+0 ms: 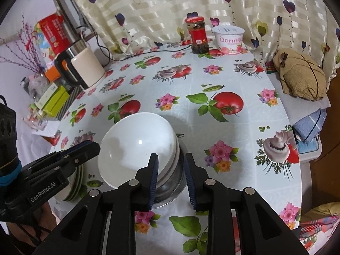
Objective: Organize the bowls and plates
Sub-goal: 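Grasp the rim of the steel bowl stack with the right gripper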
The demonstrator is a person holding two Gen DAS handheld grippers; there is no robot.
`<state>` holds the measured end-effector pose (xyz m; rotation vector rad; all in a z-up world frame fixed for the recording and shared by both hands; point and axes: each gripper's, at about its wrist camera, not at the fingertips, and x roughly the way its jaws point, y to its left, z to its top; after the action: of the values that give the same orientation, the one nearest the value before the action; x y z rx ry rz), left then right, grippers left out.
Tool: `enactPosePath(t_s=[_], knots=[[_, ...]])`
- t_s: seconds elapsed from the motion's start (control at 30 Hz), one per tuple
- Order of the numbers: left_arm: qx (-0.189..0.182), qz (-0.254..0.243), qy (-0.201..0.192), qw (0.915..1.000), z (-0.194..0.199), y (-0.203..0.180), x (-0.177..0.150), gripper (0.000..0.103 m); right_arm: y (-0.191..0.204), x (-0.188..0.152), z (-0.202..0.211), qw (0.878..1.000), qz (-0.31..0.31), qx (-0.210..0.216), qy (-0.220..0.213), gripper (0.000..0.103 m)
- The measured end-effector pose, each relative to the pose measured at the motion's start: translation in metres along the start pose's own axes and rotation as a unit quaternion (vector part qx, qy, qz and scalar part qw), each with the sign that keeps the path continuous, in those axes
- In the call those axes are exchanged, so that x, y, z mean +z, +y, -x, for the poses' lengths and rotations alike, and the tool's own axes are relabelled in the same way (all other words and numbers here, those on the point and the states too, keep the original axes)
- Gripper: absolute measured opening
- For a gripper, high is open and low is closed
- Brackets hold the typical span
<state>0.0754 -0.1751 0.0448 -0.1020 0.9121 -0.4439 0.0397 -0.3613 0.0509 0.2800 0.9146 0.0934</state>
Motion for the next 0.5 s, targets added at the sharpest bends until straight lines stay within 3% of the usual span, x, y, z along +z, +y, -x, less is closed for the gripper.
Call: enactPosePath(t_s=[0.5], knots=[[0.010, 0.024, -0.008, 0.9996, 0.005, 0.025, 0.001, 0.019, -0.033, -0.003, 0.008, 0.999, -0.043, 0.002, -0.006, 0.029]])
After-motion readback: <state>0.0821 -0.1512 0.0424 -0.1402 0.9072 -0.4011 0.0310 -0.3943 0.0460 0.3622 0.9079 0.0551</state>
